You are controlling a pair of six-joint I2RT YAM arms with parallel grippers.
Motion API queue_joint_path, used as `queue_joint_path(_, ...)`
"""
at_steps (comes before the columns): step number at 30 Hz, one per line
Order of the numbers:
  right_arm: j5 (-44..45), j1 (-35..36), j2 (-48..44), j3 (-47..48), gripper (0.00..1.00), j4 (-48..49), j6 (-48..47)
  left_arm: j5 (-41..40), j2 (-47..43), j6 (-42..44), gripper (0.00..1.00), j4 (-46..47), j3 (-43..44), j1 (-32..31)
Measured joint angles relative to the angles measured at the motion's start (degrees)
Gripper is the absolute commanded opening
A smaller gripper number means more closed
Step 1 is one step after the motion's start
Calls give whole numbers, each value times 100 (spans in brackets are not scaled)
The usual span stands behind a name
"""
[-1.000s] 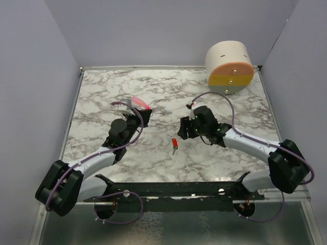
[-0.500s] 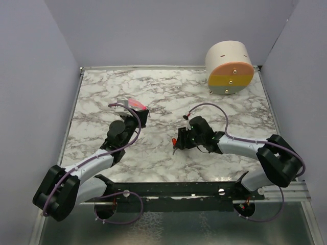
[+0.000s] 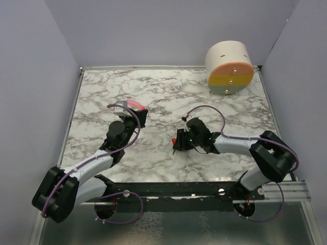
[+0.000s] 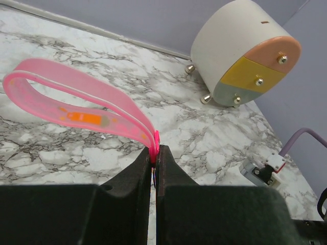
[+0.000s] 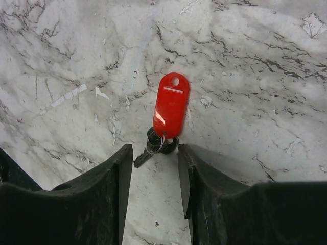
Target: Put the keys on the keyring
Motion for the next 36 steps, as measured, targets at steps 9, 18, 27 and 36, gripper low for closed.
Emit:
queue_joint_path(9,0,0,94,35,37,55,57,-4,-11,44,0,-20,-22,0)
queue_joint_path(18,4,26,181,81,34,120,105,-17,-11,61,0,-57,-31,4)
queue_joint_path(27,22,37,256,129,26,118,133,-17,-11,61,0,-83,-31,15)
queue_joint_path(36,76,37,271,136,12,76,144,-20,-11,63,0,-87,-42,39)
